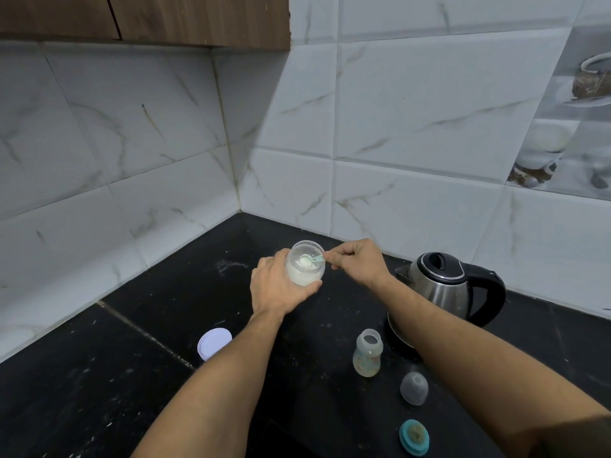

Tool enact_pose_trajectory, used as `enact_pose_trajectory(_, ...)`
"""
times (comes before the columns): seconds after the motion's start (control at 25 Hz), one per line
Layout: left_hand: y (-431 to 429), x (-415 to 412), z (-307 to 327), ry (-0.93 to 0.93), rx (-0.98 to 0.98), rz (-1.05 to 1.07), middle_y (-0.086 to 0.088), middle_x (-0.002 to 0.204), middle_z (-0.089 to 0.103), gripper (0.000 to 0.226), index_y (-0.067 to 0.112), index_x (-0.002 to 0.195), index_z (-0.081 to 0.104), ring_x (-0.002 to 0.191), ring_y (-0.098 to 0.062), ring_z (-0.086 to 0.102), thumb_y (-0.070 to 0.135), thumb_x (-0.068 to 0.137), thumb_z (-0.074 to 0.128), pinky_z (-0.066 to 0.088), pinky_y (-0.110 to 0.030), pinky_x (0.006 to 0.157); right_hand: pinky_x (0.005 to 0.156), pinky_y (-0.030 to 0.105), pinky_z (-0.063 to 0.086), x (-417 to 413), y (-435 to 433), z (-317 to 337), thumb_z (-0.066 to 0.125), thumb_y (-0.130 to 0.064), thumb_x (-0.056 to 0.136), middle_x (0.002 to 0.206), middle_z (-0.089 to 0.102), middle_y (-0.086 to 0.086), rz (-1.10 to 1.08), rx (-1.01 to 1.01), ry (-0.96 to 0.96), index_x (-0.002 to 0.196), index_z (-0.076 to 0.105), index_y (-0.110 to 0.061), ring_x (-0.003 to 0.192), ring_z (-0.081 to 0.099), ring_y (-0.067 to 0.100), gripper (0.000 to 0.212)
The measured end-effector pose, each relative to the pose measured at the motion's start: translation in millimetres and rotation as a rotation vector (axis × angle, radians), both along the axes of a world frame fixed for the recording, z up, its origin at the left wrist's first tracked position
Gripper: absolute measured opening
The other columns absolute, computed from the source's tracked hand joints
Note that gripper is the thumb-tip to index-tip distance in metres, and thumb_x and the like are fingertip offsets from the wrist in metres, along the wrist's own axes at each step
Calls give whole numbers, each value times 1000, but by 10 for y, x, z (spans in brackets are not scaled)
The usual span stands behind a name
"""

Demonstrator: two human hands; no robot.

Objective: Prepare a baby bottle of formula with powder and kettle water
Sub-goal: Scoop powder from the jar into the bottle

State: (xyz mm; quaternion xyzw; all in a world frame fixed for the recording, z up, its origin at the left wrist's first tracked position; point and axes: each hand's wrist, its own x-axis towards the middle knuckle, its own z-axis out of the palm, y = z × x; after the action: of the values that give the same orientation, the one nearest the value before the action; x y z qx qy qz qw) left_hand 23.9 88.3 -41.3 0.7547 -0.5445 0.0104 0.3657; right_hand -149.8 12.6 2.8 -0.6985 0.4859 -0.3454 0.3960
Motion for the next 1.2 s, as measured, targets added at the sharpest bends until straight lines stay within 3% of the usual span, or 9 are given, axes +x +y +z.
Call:
enact_pose_trajectory(0.2,21,-6,12,-12,15,-5,10,109,71,80,31,120,62,110,-21,62,74,54,78,51,-40,93,84,34,58,-13,-10,-26,83,-27,88,62,73,-6,-3,8,-33,79,84,-20,68,64,6,11)
enact_pose_trajectory(0.44,71,-32,22,-23,22,1,10,110,71,81,30,121,61,111,-21,62,74,55,78,50,-40,93,89,37,59,-44,55,-34,83,-25,88,66,74,-2,23,22,-64,80,84,-21,72,66,8,9)
enact_pose_trajectory(0.88,176,-165,60,-57,33,5,9,109,71,80,28,120,62,110,-23,62,73,55,78,50,-40,92,86,37,60,-175,155,-28,83,-28,87,65,74,-3,28,14,-40,78,84,-25,70,66,9,9)
enact_pose_trajectory(1.08,250,-174,46,-25,79,60,7,107,71,82,27,119,62,109,-23,62,77,56,76,52,-42,93,80,29,56,-167,228,-29,83,-26,87,68,75,2,-32,170,-209,74,82,-16,67,63,11,16)
enact_pose_trajectory(1.2,355,-157,-27,-15,143,99,4,108,71,84,24,120,61,111,-23,61,78,58,77,51,-41,94,71,24,50,-107,281,-9,82,-24,88,69,75,3,-78,320,-254,84,80,-6,62,62,11,18)
